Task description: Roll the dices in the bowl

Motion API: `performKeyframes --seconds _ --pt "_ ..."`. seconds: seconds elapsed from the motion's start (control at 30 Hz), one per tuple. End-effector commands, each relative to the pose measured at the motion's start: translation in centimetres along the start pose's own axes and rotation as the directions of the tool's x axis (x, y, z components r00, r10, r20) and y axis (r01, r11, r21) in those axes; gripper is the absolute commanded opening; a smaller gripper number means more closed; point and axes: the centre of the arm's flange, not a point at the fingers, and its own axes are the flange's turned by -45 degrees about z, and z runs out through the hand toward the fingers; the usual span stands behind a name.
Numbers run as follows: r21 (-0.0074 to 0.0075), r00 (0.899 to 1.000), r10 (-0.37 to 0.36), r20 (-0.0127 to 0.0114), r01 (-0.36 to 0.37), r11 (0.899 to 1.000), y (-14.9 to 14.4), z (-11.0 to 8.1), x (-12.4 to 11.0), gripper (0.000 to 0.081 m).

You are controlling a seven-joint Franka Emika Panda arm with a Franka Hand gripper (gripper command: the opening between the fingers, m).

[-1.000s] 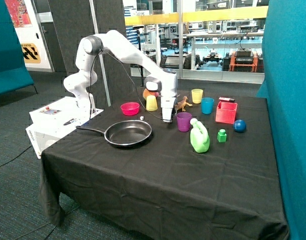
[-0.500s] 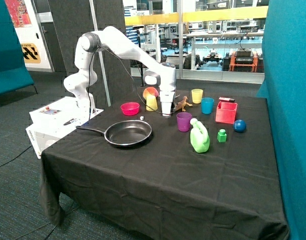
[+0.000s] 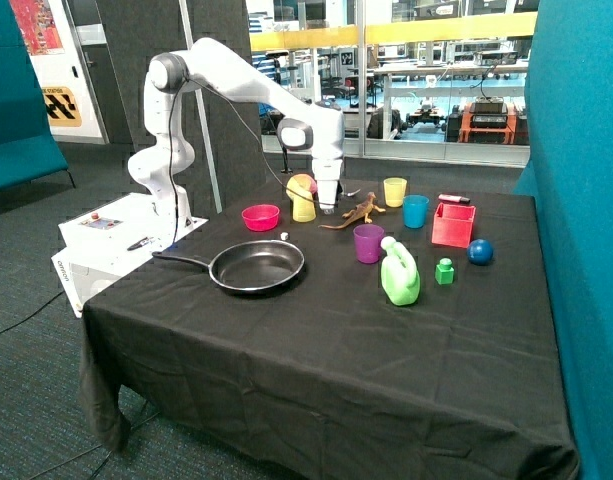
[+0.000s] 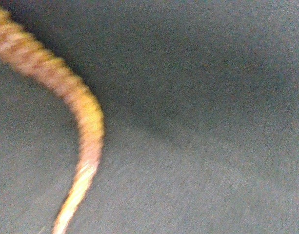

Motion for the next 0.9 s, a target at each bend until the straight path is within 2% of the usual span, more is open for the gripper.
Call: performKeyframes --seconds 0.0,0.47,0.87 --pt "-0.0012 0.997 -0.08 -0.0012 0.08 0.997 -2.9 -5.1 -2.3 0.0" --pt "-0.0013 0.987 -0.163 -0.0011 0.163 0.987 -6.9 -8.8 -8.7 0.0" --pt "-0.0014 0.984 -0.179 -0.0011 0.179 0.984 -8.0 -9.5 -13.1 0.0"
